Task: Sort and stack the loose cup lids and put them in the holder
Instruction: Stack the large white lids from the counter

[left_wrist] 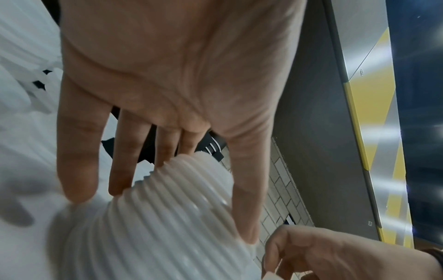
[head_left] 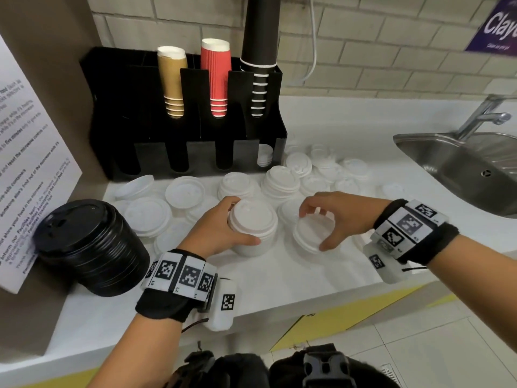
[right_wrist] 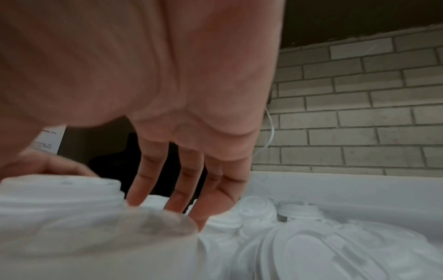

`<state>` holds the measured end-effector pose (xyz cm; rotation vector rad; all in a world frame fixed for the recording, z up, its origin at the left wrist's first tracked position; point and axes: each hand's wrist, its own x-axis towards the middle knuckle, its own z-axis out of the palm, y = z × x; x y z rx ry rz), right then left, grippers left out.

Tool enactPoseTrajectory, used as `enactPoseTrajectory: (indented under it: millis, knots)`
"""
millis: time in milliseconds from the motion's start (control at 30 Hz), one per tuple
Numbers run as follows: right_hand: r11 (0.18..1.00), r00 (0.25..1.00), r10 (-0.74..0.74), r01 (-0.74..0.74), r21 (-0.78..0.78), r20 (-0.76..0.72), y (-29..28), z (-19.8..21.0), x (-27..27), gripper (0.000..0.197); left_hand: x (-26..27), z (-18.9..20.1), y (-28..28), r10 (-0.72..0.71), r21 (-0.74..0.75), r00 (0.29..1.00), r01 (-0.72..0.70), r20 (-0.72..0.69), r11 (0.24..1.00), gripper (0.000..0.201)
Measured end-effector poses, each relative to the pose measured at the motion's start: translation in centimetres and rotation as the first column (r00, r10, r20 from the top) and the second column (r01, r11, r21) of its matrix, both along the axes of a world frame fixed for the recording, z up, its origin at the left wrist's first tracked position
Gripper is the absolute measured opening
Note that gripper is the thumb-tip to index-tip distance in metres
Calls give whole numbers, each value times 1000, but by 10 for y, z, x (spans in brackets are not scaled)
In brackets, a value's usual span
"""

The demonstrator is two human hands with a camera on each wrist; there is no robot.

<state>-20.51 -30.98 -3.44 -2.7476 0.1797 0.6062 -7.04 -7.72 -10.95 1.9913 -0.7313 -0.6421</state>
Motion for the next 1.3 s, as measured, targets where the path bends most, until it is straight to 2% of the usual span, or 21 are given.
enactPoseTrajectory:
  millis: [100, 200, 300, 367, 433, 500, 600, 667, 767, 800, 867, 933, 1000, 1133, 1300]
  knots:
    - [1000, 1000, -26, 26, -3, 5, -8, 6, -2, 67, 1, 0, -1, -3, 8, 1000, 3, -5, 1000, 88]
    - [990, 968, -144, 142, 25, 208, -34, 21, -9, 42, 3, 0, -2, -10, 15, 1000, 10, -9, 1000, 88]
    - [979, 959, -188, 199, -34, 213, -62, 34, -23, 25, 5, 0, -2, -17, 32, 1000, 17, -2, 999, 89]
    - [976, 973, -190, 202, -84, 129, -67, 33, -30, 26, 7, 0, -2, -26, 37, 1000, 26, 1, 999, 87]
    - [980, 979, -193, 196, -40, 63, -55, 21, -33, 30, 9, 0, -2, -31, 43, 1000, 31, -2, 999, 85]
    - [987, 988, -154, 153, 48, 26, -33, 4, -32, 46, 9, 1, -2, -30, 48, 1000, 30, 0, 998, 82]
    - [1000, 1000, -4, 4, 20, -6, -1, -25, -28, 70, 9, 3, -1, -36, 49, 999, 35, 12, 998, 81]
    - [998, 999, 47, -48, -37, -15, 11, -37, -24, 71, 8, 4, -1, -49, 56, 999, 48, 19, 997, 86]
    - [996, 999, 38, -41, -75, -35, 13, -36, -20, 70, 7, 5, 0, -60, 86, 998, 58, 19, 995, 105]
    - [998, 1000, 22, -22, -55, -2, 12, -30, -18, 69, 8, 5, 0, -62, 88, 998, 60, 22, 994, 107]
    - [997, 986, -56, 47, 62, 159, 8, -17, -13, 66, 8, 4, 1, -64, 82, 998, 62, 23, 995, 100]
    - [974, 933, -147, 78, 213, 329, 9, -5, -4, 62, 9, 2, 2, -60, 71, 998, 58, 22, 996, 87]
    - [961, 897, -174, 65, 268, 406, 21, 1, 9, 57, 8, 2, 3, -58, 63, 998, 56, 16, 996, 82]
    - [986, 893, -31, -46, 159, 449, 51, -1, 39, 55, 7, 1, 0, -52, 55, 999, 52, 7, 997, 82]
    - [990, 918, 73, -115, 85, 391, 72, -4, 59, 57, 8, -2, 2, -34, 29, 999, 34, -20, 999, 77]
